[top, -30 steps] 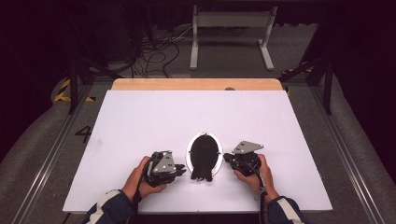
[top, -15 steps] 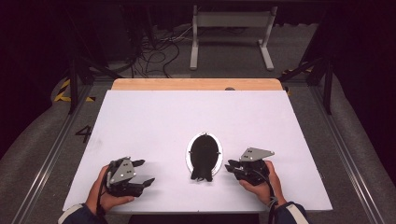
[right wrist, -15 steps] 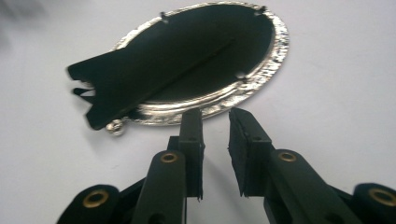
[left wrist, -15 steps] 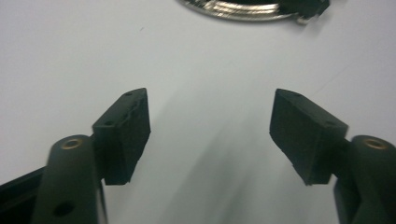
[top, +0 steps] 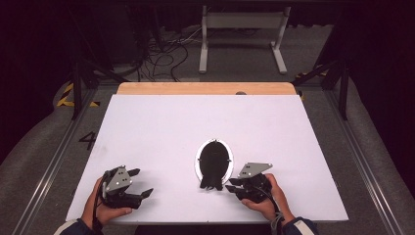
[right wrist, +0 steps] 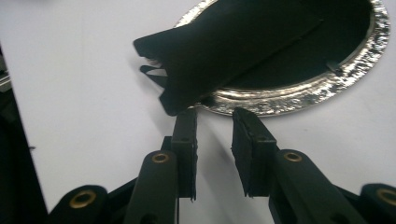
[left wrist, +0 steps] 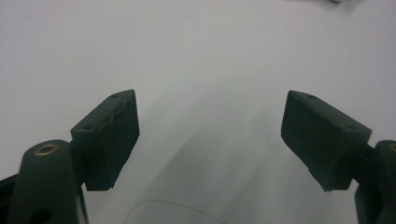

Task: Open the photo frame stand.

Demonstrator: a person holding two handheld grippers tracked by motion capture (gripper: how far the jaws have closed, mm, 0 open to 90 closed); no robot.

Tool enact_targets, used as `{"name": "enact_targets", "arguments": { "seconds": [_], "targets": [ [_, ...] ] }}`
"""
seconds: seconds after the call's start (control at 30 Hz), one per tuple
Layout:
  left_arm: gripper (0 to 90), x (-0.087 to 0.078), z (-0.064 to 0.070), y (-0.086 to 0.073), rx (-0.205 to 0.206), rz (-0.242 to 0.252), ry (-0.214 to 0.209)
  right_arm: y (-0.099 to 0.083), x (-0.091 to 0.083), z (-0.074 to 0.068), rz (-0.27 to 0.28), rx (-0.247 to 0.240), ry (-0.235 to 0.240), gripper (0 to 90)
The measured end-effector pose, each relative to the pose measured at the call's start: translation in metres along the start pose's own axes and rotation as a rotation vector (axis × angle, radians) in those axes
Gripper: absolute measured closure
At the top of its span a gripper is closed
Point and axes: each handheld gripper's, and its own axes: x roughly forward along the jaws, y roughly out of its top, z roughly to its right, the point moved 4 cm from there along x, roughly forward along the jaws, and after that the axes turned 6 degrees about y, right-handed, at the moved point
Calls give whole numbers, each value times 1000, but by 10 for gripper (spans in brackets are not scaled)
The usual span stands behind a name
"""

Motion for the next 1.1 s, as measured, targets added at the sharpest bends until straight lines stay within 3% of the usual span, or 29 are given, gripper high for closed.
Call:
{"name": "enact_targets", "arguments": {
  "seconds": [0.1, 0.33, 0.5, 0.57, 0.8, 1.0, 1.1],
  "targets": [
    [193, 3, 2, 0, 3, -6, -9, 0, 4, -5, -33, -1, 31, 675],
    [193, 5, 6, 1, 4, -11, -21, 1, 11, -11, -77, -8, 29, 624],
    [187, 7, 7, 2, -3, -12, -27, 8, 18, -12, -88, 8, -2, 608],
    [185, 8, 7, 2, -6, -18, -27, 10, 21, -15, -95, -1, -39, 609],
    [185, 6, 8, 2, -5, -16, -29, 6, 18, -10, -61, 66, -45, 692],
    [185, 7, 8, 2, -4, -22, -30, 5, 16, -6, -40, 95, -8, 685],
    [185, 8, 8, 3, 0, -22, -27, 4, 15, -4, -16, 138, 30, 674]
  ]
}}
